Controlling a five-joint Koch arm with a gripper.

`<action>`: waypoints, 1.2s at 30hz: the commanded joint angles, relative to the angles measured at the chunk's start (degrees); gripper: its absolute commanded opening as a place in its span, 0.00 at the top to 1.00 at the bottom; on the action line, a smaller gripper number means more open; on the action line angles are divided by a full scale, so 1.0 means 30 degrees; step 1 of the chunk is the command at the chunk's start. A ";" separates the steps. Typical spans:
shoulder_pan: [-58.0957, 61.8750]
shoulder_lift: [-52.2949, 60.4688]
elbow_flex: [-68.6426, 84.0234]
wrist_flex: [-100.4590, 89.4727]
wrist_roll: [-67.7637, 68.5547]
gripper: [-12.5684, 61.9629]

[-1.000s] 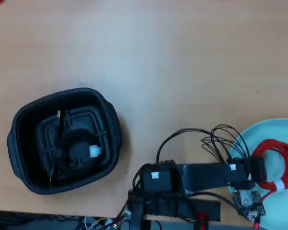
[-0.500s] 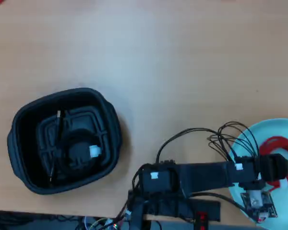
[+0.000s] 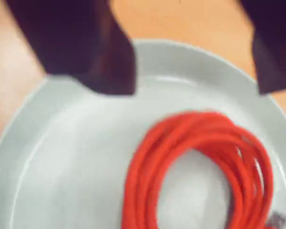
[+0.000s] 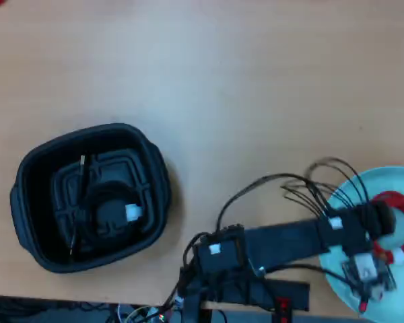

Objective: Put a black charging cable in a black bowl and put a red charging cable in a green bowl

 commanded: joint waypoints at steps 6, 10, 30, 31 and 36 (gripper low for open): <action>-0.8877 0.2080 -0.1377 0.0439 0.0469 0.49; -1.3096 0.2227 -0.0557 0.0381 0.0410 0.49; -1.8750 0.7178 1.6289 -1.4414 0.1816 0.48; -1.8691 0.7500 1.6934 -1.4883 0.1758 0.48; -1.8545 0.8437 1.9307 -1.7051 0.1670 0.48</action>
